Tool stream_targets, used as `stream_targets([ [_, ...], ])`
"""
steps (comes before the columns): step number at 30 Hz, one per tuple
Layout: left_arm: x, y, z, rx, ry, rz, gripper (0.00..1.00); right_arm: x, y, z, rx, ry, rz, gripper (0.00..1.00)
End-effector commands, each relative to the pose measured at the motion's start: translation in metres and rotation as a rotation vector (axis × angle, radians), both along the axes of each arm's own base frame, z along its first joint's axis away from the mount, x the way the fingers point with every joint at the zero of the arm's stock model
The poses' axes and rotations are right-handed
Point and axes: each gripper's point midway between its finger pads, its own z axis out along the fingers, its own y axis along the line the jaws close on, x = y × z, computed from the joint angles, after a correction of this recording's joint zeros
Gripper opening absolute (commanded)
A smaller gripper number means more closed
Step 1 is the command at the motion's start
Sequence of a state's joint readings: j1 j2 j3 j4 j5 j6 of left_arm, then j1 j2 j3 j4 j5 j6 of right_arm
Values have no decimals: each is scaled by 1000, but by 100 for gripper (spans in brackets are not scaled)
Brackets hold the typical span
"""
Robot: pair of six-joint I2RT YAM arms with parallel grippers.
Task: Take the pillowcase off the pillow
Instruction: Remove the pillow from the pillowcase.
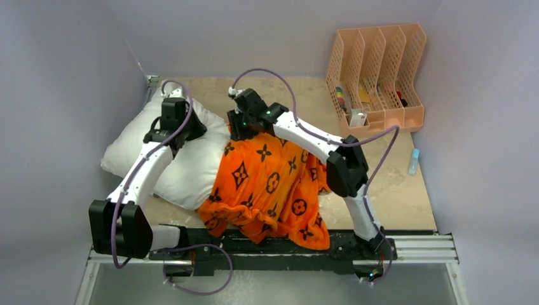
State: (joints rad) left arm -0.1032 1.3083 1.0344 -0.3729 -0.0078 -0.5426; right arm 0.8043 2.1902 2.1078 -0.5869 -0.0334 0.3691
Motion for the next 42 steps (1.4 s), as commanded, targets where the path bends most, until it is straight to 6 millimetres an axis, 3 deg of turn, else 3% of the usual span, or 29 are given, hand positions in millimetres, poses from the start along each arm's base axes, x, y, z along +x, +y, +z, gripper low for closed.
stream_targets([
  [1, -43, 22, -38, 68, 188, 83, 0, -18, -100, -28, -200, 16, -179, 24],
  [2, -44, 26, -41, 73, 194, 105, 0, -18, -124, -29, -190, 35, -233, 6],
  [3, -44, 28, -44, 72, 201, 122, 0, -21, -147, -27, -175, 52, -277, 0],
  [5, -45, 31, -48, 67, 207, 147, 0, -29, -196, -31, -188, 53, -344, 0],
  [7, -44, 33, -50, 61, 198, 171, 0, -43, -239, -50, -218, 104, -400, 0],
  [9, -43, 33, -52, 54, 197, 176, 0, -60, -261, -72, -219, 166, -417, 0],
  [11, -42, 32, -51, 49, 192, 174, 0, -72, -264, -84, -209, 199, -409, 0],
  [13, -40, 29, -50, 40, 188, 160, 0, -77, -258, -84, -171, 224, -402, 0],
  [15, -37, 26, -46, 28, 176, 149, 0, -72, -245, -71, -104, 211, -379, 0],
  [19, -26, 8, -27, -26, 146, 60, 0, -52, -221, -17, 31, 121, -324, 0],
  [20, -24, 2, -19, -45, 130, 30, 17, -49, -219, -3, 39, 100, -317, 1],
  [21, -22, -5, -8, -71, 109, -5, 33, -43, -218, 14, 45, 66, -303, 11],
  [22, -21, -10, 3, -87, 90, -30, 42, -42, -216, 27, 51, 42, -278, 23],
  [25, -26, -7, 27, -70, 76, -25, 54, -58, -197, 70, 122, -42, -101, 48],
  [27, -33, -2, 39, -54, 63, -11, 57, -75, -185, 92, 135, -127, -27, 64],
  [29, -42, 3, 49, -41, 42, 11, 66, -102, -161, 105, 129, -240, 94, 71],
  [33, -62, 27, 66, 4, 11, 144, 68, -165, -109, 101, 144, -376, 285, 74],
  [34, -70, 38, 74, 17, -9, 212, 69, -177, -98, 98, 163, -417, 331, 79],
  [35, -78, 48, 78, 28, -22, 269, 69, -194, -85, 92, 167, -468, 406, 85],
  [38, -105, 74, 87, 40, -52, 446, 69, -237, -51, 70, 117, -667, 609, 86],
  [42, -130, 81, 94, 11, -90, 507, 73, -246, -35, 18, -10, -792, 671, 86],
])
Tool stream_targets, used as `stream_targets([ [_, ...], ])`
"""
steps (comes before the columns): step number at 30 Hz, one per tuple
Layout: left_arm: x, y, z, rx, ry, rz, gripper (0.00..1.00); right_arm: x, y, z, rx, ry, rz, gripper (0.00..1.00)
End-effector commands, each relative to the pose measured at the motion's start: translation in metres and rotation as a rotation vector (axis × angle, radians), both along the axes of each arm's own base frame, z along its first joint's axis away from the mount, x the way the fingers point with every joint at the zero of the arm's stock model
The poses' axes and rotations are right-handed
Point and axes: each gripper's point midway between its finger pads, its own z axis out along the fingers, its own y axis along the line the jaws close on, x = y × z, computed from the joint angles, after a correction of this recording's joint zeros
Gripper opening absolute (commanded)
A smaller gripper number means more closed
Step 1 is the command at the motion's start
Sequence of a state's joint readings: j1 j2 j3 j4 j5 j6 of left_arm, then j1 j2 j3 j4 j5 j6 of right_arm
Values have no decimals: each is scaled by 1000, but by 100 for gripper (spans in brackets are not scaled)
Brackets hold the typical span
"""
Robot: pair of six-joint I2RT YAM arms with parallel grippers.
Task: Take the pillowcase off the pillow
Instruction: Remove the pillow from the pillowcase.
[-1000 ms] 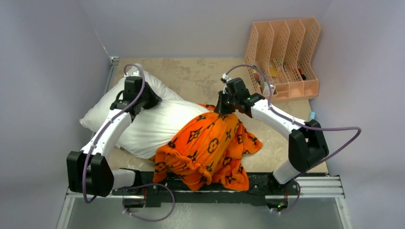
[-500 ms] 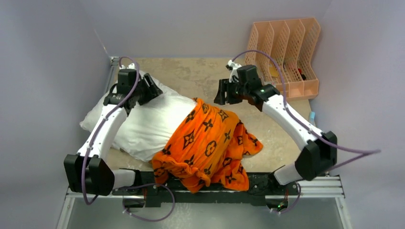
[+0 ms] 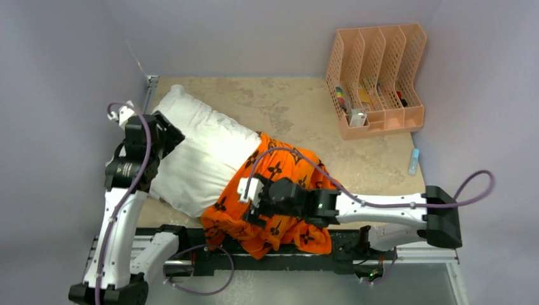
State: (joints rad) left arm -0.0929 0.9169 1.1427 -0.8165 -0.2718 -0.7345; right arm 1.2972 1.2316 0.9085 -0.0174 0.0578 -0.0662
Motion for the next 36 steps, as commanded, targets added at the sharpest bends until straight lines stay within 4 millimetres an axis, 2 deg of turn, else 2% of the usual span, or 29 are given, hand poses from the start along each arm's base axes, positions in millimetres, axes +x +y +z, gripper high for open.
stream_targets([
  [1, -32, 26, 4, 13, 3, 164, 73, 23, 19, -18, 8, -327, -44, 86],
  [2, -37, 25, 2, 12, 16, 155, 73, 33, 16, -23, 11, -364, -98, 85],
  [3, -41, 24, -1, 8, 33, 148, 73, 36, 15, -30, -9, -372, -112, 81],
  [4, -44, 20, -2, -3, 44, 131, 73, 50, 8, -35, -49, -370, -176, 70],
  [5, -48, 18, -2, -14, 49, 120, 73, 73, 2, -38, -83, -348, -281, 57],
  [7, -56, 15, 4, -34, 25, 111, 73, 121, -22, -46, -162, -232, -458, 43],
  [8, -57, 10, 9, -51, -7, 80, 73, 139, -29, -47, -180, -177, -518, 33],
  [9, -59, 4, 12, -70, -21, 51, 73, 154, -35, -45, -183, -134, -571, 28],
  [11, -61, -9, 4, -110, 8, -13, 73, 171, -32, -34, -140, -68, -593, 28],
  [14, -63, -27, -32, -155, 113, -96, 73, 190, -29, -31, -81, 39, -634, 28],
  [17, -65, -28, -49, -159, 131, -103, 75, 200, -28, -46, -116, 123, -664, 28],
  [20, -59, -40, -64, -221, 118, -131, 78, 198, -19, -56, -110, 204, -632, 28],
  [22, -53, -44, -89, -267, 127, -104, 78, 192, -11, -56, -89, 246, -602, 27],
  [27, -16, -48, -103, -424, -105, -17, 79, 182, -9, -52, -58, 291, -576, 28],
  [29, 1, -47, -115, -446, -162, 3, 80, 175, -8, -48, -59, 314, -552, 28],
  [31, 22, -47, -128, -463, -224, 16, 80, 171, -5, -35, -36, 294, -509, 29],
  [32, 33, -48, -127, -477, -264, 13, 80, 167, -4, -28, -23, 294, -481, 30],
  [33, 42, -51, -126, -487, -289, -1, 71, 160, -3, -22, -13, 301, -453, 31],
  [36, 66, -54, -113, -484, -335, -18, 3, 147, -19, -7, -21, 275, -450, 42],
])
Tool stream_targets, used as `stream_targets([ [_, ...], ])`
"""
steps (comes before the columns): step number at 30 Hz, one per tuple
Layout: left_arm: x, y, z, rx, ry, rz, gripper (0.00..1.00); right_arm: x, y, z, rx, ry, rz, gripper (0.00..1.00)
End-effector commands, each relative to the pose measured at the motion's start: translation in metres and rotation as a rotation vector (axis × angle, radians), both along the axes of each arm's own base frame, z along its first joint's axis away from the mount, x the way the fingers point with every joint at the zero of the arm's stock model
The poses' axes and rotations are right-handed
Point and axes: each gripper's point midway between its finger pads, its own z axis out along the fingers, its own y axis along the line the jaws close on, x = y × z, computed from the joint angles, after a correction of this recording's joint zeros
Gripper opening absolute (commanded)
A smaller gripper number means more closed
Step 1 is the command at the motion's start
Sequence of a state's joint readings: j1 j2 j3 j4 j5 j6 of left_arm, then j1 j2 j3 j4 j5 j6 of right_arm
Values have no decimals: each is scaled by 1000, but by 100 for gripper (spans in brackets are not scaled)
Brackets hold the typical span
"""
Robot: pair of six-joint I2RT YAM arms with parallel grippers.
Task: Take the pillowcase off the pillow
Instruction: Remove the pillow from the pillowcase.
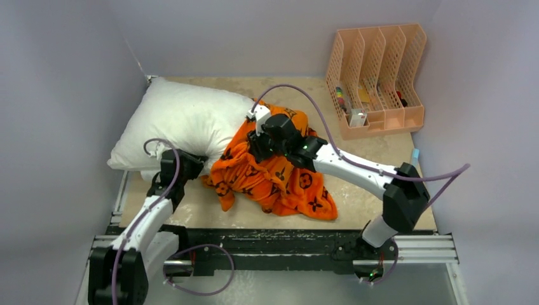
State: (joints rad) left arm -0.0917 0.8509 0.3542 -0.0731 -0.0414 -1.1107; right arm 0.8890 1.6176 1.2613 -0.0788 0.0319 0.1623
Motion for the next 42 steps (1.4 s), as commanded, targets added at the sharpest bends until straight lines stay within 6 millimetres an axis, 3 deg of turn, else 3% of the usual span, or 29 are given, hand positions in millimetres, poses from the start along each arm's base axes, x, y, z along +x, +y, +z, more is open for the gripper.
stream_targets([
  [1, 59, 1, 67, -24, -293, 43, 0, -39, -25, 12, -37, 37, 51, 47],
  [4, 63, 12, 93, 83, -288, 53, 0, -62, -41, 45, -53, -125, 66, 67],
  [7, 62, 18, 122, 148, -310, 52, 0, -94, -36, 68, 50, -240, 173, 75],
  [9, 63, 16, 134, 161, -310, 32, 0, -104, -31, 63, 67, -251, 198, 76],
  [11, 63, 12, 138, 163, -297, 7, 0, -100, -28, 49, 19, -256, 160, 77],
  [15, 65, 8, 146, 169, -294, -22, 0, -59, -43, 16, -185, -271, -69, 79],
  [17, 66, 6, 146, 178, -277, -39, 0, -40, -53, 16, -266, -318, -175, 79],
  [19, 68, 5, 148, 188, -267, -51, 0, -36, -49, 29, -261, -342, -174, 78],
  [22, 73, 2, 153, 182, -277, -68, 0, -50, -32, 38, -173, -366, -31, 78],
  [25, 77, -2, 151, 181, -261, -95, 0, -56, -31, 43, -148, -388, -5, 77],
  [27, 76, -4, 147, 185, -242, -109, 0, -73, -33, 41, -168, -362, 60, 77],
  [30, 77, 0, 141, 183, -233, -85, 0, -113, -20, 39, -119, -454, 275, 78],
  [32, 80, -1, 144, 172, -242, -80, 0, -138, -14, 19, -95, -487, 411, 79],
  [35, 84, -3, 150, 163, -246, -82, 0, -136, -30, -9, -140, -504, 307, 79],
  [39, 86, -4, 154, 173, -232, -95, 0, -137, -48, -16, -124, -503, 149, 79],
  [42, 86, -3, 153, 177, -225, -92, 0, -151, -45, -31, -28, -450, 180, 81],
])
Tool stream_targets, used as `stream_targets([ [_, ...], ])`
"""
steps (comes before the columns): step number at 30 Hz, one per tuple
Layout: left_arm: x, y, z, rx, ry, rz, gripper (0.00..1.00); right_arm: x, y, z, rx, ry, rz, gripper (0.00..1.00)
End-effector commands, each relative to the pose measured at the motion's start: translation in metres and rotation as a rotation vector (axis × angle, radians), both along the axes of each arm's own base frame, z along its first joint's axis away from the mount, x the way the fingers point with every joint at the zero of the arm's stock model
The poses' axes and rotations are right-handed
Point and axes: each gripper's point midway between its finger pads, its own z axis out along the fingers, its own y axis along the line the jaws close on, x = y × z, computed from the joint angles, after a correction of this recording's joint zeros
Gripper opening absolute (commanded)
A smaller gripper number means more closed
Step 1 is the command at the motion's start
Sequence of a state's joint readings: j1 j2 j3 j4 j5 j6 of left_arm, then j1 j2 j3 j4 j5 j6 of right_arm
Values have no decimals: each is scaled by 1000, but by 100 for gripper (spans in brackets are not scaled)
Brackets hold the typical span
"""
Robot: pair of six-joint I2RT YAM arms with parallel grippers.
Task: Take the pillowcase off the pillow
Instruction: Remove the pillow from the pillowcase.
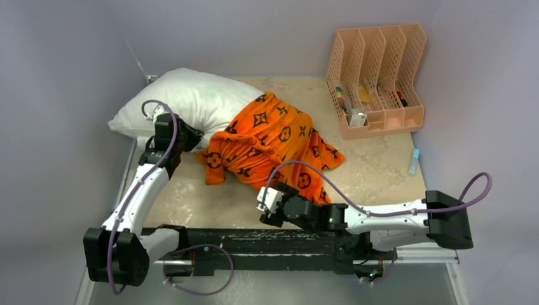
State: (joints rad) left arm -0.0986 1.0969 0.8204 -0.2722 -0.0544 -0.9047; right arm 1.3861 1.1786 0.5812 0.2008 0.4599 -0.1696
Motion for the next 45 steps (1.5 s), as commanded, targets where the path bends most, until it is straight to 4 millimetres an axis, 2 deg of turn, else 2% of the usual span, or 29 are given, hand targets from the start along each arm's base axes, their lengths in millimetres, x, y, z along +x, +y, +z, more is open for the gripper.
stream_targets([
  [1, 25, -3, 63, -19, -193, -6, 0, -3, 15, 26, 267, 22, -34, 83],
  [3, 26, -6, 63, -40, -197, -10, 0, 2, 15, 25, 317, 27, -87, 85],
  [5, 26, -6, 60, -42, -191, -7, 0, 22, 7, 19, 322, -18, -236, 87],
  [8, 27, -6, 58, -47, -189, -6, 0, 40, 10, 2, 360, -67, -361, 91],
  [11, 28, -7, 59, -51, -190, -10, 0, 67, 12, 7, 379, -218, -536, 96],
  [12, 27, -7, 60, -47, -190, -9, 0, 71, 11, 3, 362, -236, -578, 92],
  [13, 27, -5, 61, -41, -189, -5, 0, 74, 10, 5, 366, -260, -606, 80],
  [14, 26, -4, 61, -33, -185, -3, 0, 77, 3, 12, 369, -303, -640, 59],
  [16, 25, -2, 60, -17, -175, 1, 0, 80, -18, 30, 389, -379, -714, 10],
  [17, 25, -1, 59, -12, -172, 4, 0, 81, -30, 36, 358, -417, -742, 0],
  [20, 28, 5, 56, 10, -162, 28, 0, 79, -67, 46, 292, -481, -823, 0],
  [21, 29, 7, 55, 20, -161, 35, 0, 77, -86, 46, 276, -480, -884, 0],
  [25, 39, 16, 53, 81, -129, 48, 0, 61, -150, 48, 285, -396, -1104, 0],
  [27, 47, 21, 48, 115, -106, 42, 0, 56, -173, 66, 377, -344, -1143, 0],
  [30, 55, 30, 40, 140, -78, 60, 0, 51, -200, 112, 500, -295, -1140, 0],
  [33, 53, 37, 38, 152, -77, 76, 0, 48, -227, 138, 470, -311, -1121, 0],
  [37, 45, 47, 29, 186, -34, 92, 0, 43, -243, 157, 469, -274, -1143, 0],
  [41, 40, 60, 27, 200, -26, 116, 0, 40, -264, 177, 671, -196, -1172, 0],
  [43, 39, 60, 24, 212, -9, 105, 0, 41, -261, 180, 607, -233, -1178, 0],
  [45, 40, 58, 20, 212, 1, 87, 0, 45, -244, 178, 468, -317, -1171, 0],
])
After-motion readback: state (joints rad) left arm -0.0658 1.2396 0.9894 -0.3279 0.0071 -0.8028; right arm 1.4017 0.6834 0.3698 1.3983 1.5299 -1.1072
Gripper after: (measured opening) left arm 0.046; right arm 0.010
